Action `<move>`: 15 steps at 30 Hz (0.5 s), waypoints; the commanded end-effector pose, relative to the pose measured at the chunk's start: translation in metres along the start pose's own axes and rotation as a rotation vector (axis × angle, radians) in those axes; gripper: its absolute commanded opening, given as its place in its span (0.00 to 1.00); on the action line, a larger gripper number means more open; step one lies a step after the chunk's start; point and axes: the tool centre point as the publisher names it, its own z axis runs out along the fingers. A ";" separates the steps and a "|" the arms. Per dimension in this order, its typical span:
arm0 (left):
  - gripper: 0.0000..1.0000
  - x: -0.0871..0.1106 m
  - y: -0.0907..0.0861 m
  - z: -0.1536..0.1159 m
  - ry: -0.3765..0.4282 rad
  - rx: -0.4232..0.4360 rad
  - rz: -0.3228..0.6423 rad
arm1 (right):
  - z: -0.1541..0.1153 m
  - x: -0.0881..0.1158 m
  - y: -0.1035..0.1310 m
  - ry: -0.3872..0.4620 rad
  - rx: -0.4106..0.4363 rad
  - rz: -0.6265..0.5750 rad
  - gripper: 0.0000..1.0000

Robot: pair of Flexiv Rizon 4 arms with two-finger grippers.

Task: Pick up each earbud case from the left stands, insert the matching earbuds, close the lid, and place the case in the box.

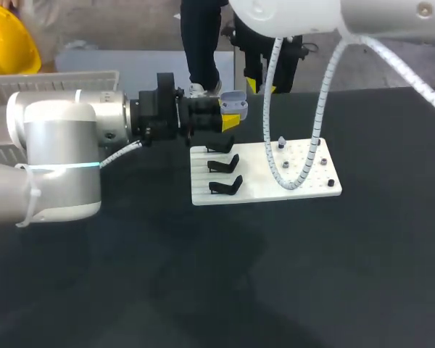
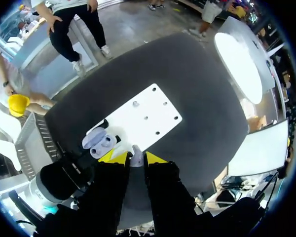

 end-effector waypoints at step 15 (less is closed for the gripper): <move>0.00 0.001 -0.001 0.000 -0.005 -0.007 0.004 | 0.018 0.004 0.043 0.010 0.099 -0.025 0.00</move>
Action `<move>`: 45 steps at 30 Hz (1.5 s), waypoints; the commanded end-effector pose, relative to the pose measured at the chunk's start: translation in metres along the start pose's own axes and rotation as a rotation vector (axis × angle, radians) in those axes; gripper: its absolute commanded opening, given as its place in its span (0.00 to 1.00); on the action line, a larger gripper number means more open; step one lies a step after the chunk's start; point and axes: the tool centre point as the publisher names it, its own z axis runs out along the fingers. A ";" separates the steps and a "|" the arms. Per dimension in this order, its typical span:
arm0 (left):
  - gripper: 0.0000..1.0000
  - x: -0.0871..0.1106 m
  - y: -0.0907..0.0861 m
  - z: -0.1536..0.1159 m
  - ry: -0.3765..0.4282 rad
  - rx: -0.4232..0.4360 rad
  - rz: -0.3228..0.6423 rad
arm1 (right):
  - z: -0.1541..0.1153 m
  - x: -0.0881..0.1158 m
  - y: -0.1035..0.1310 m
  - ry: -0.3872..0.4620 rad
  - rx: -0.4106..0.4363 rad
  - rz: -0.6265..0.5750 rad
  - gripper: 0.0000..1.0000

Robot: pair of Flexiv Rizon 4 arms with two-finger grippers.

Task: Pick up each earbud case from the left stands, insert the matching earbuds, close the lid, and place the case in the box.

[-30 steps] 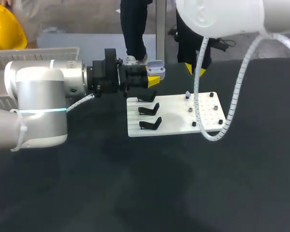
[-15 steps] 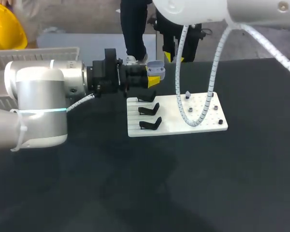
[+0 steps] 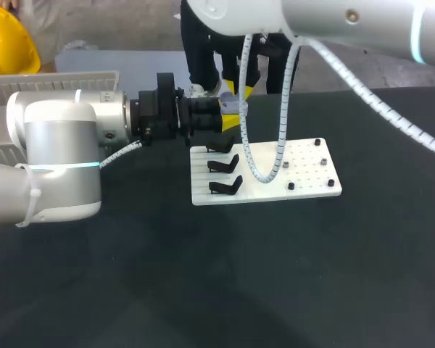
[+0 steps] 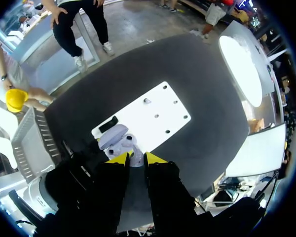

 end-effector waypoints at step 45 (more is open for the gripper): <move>0.00 0.001 -0.001 0.000 -0.005 -0.007 0.004 | 0.026 -0.005 0.012 0.050 0.053 0.004 0.00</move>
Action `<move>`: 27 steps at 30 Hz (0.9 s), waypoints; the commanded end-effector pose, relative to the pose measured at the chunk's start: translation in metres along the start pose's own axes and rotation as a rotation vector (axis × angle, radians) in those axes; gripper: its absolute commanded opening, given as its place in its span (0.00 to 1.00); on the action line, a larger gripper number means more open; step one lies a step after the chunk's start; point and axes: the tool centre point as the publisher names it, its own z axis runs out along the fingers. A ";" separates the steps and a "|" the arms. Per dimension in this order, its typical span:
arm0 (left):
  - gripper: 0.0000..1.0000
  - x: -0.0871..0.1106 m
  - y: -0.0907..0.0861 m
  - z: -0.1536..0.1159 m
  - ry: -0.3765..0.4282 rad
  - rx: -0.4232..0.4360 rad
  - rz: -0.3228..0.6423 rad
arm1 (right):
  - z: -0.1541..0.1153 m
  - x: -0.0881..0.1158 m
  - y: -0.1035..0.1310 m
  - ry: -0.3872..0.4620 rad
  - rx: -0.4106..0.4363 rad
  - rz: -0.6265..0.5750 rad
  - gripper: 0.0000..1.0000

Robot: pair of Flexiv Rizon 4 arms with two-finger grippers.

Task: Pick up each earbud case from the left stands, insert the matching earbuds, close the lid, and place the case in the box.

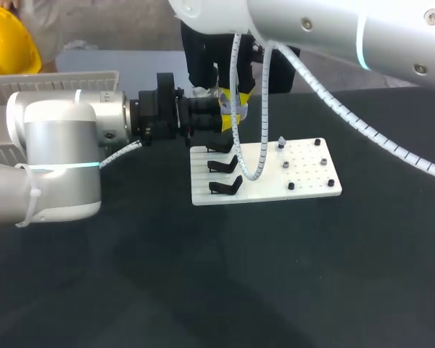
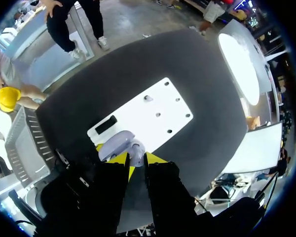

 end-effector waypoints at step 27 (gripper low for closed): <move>0.00 0.001 -0.002 0.000 -0.005 -0.006 0.004 | 0.002 0.002 0.001 0.016 -0.033 -0.020 0.35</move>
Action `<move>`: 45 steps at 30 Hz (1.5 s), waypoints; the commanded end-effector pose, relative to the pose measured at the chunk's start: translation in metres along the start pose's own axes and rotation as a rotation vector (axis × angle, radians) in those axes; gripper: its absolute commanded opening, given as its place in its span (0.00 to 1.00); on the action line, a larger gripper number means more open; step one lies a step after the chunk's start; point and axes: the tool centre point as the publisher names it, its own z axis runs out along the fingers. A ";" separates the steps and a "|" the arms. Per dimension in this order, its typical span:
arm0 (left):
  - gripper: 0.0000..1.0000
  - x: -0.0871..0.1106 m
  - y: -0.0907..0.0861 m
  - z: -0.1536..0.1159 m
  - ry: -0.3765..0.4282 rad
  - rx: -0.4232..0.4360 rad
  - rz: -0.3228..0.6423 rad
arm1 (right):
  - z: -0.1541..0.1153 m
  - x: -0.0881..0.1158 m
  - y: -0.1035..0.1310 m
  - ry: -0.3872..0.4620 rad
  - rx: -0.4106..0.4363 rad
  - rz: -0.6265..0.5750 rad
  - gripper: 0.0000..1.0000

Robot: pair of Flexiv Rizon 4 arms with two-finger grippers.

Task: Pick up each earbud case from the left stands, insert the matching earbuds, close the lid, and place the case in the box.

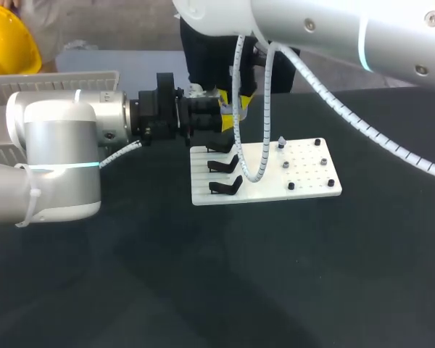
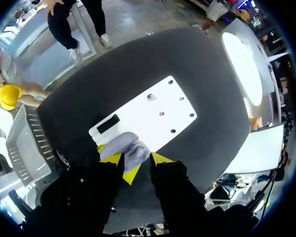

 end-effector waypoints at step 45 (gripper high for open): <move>0.00 0.001 -0.002 0.001 -0.004 -0.006 0.004 | 0.029 -0.046 -0.089 -0.307 -0.348 -0.197 1.00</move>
